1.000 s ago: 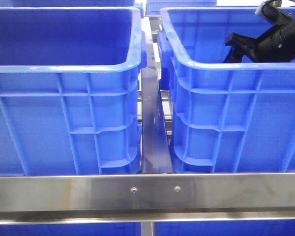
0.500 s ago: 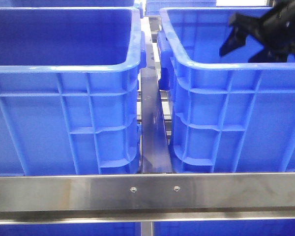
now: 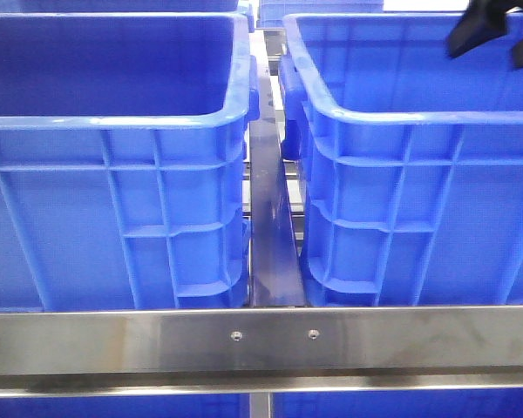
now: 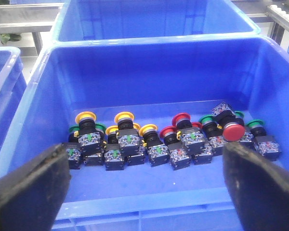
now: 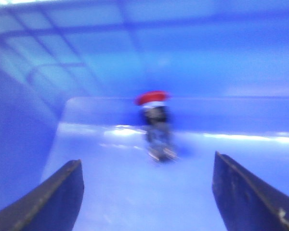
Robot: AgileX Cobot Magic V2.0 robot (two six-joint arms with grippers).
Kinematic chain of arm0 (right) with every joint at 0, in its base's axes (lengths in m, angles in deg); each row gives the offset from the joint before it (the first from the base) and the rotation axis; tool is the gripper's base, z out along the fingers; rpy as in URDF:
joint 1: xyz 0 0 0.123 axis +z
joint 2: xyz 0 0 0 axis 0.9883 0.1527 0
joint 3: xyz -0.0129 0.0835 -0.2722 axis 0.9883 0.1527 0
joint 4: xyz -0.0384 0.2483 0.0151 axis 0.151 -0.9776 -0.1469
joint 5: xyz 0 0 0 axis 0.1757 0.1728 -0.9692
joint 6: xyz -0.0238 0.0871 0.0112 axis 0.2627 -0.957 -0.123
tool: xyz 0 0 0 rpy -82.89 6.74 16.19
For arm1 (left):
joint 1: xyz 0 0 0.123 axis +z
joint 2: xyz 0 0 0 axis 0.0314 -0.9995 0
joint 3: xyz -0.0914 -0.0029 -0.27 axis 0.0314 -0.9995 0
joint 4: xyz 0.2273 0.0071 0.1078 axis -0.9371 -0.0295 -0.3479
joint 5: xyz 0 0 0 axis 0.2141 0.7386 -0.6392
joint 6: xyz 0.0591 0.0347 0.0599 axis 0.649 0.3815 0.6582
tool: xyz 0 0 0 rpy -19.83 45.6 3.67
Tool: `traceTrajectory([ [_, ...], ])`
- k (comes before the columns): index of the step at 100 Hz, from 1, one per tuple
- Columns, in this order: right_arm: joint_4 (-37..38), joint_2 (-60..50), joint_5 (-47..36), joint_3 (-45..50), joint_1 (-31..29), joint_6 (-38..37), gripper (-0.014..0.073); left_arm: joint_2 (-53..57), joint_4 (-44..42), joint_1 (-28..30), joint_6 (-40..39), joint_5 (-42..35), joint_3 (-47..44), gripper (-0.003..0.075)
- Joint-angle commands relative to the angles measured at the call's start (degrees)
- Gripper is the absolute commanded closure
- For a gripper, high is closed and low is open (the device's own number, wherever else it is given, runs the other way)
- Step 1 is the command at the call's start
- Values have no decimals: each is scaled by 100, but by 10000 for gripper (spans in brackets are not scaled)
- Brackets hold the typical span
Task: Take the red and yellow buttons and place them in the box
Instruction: 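Lower the red button into the bin and open the right gripper, then lower the left gripper onto a yellow push-button in the button bin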
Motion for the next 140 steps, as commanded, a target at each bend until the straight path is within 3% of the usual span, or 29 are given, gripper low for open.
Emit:
traceTrajectory([
  [1, 61, -746, -415, 202, -39, 44, 20, -61, 30, -2, -23, -474, 138, 132],
  [44, 66, -3446, -789, 1958, -39, 44, 20, -61, 30, -2, -23, -474, 138, 132],
  [81, 37, -4939, -800, 2874, -39, 44, 36, -61, 30, -2, -23, -474, 138, 132],
  [95, 37, -5035, -789, 2906, -39, 44, 160, -61, 30, -2, -23, -464, 138, 132],
  [124, 31, -5035, -709, 2906, -39, 44, 657, -61, 30, -2, -23, -464, 138, 132],
  [140, 25, -5029, -709, 2906, -39, 44, 660, -61, 30, -2, -23, -464, 138, 132],
])
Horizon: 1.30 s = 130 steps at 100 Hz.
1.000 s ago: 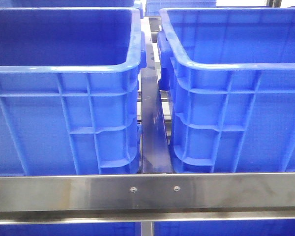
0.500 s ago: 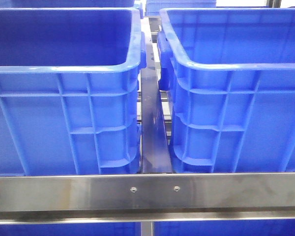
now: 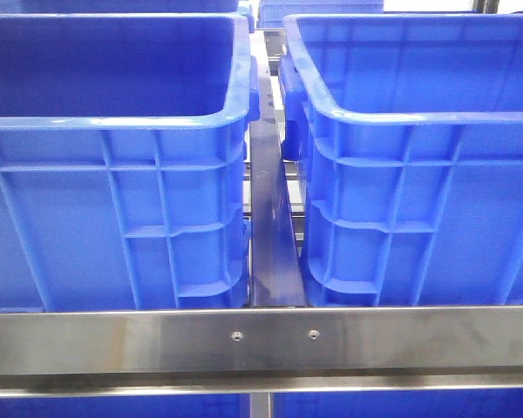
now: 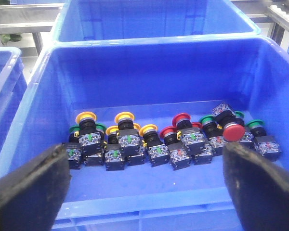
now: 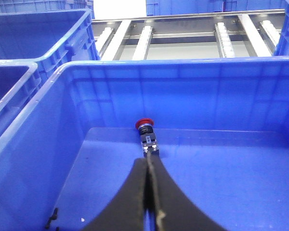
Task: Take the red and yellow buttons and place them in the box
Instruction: 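Lower the left gripper onto a yellow push-button in the button bin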
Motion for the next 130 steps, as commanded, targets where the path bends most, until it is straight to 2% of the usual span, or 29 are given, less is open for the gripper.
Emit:
traceTrajectory([
  [1, -58, -10, -173, -151, -39, 44, 660, -61, 30, -2, -23, -464, 138, 132],
  [17, -58, -10, -173, -151, -39, 44, 660, -151, 30, -2, -23, -464, 175, 132],
  [32, -58, -10, -173, -151, -39, 44, 660, -556, 52, -2, -23, -306, 562, 133],
  [81, -58, -10, -173, -151, -39, 44, 660, -3945, 567, -42, -10, 1264, 2923, 133],
  [103, -58, -10, -173, -151, -39, 44, 660, -5102, 451, -452, -10, 1117, 3452, 134],
  [130, -58, -10, -173, -151, -39, 44, 660, -6101, 105, -446, -221, 944, 4018, 134],
])
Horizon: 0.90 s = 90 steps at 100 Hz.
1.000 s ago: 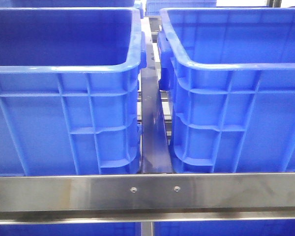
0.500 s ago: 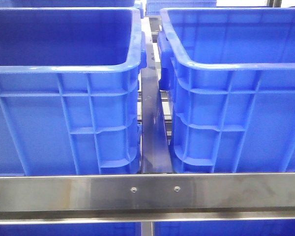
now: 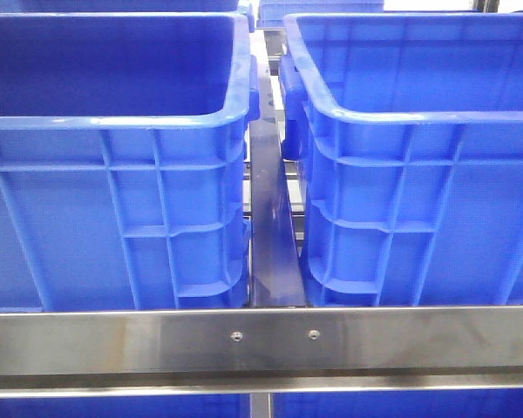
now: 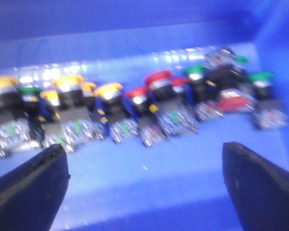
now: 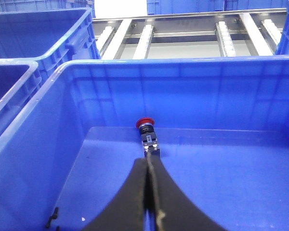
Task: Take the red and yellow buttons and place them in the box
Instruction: 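Lower the left gripper onto a yellow push-button in the button bin, then close the left gripper on the yellow button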
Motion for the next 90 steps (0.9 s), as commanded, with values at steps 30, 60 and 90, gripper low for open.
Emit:
traceTrajectory([
  [30, -58, -10, -194, -151, -39, 44, 660, -861, -228, 155, -333, -401, 587, 134],
  [60, -58, -10, -194, -151, -39, 44, 660, -1105, -556, 423, -333, -441, 587, 186],
  [90, -58, -10, -194, -151, -39, 44, 660, -1386, -624, 423, -333, -679, 587, 246],
])
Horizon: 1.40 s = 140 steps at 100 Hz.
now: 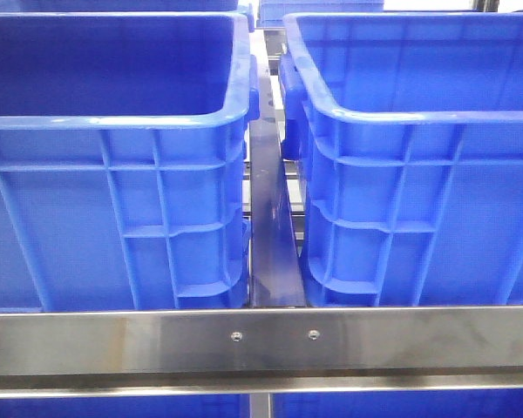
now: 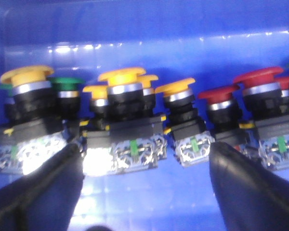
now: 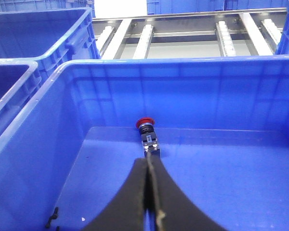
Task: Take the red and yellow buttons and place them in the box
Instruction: 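Close the left gripper on the yellow button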
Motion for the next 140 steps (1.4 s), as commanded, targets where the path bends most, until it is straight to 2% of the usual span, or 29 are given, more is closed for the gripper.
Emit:
traceTrajectory([
  [1, -58, -10, -202, -151, -39, 44, 660, 119, -15, 5, -74, -383, 206, 246],
  [89, -58, -10, -202, -151, -39, 44, 660, -741, -56, 5, -133, -742, 261, 253],
  [115, -58, -10, -202, -151, -39, 44, 660, -741, -105, 5, -165, -742, 261, 402],
  [132, -58, -10, -202, -151, -39, 44, 660, -741, -169, 5, -178, -715, 261, 604],
  [140, -58, -10, -202, -151, -39, 44, 660, -697, -169, 5, -178, -697, 261, 660],
])
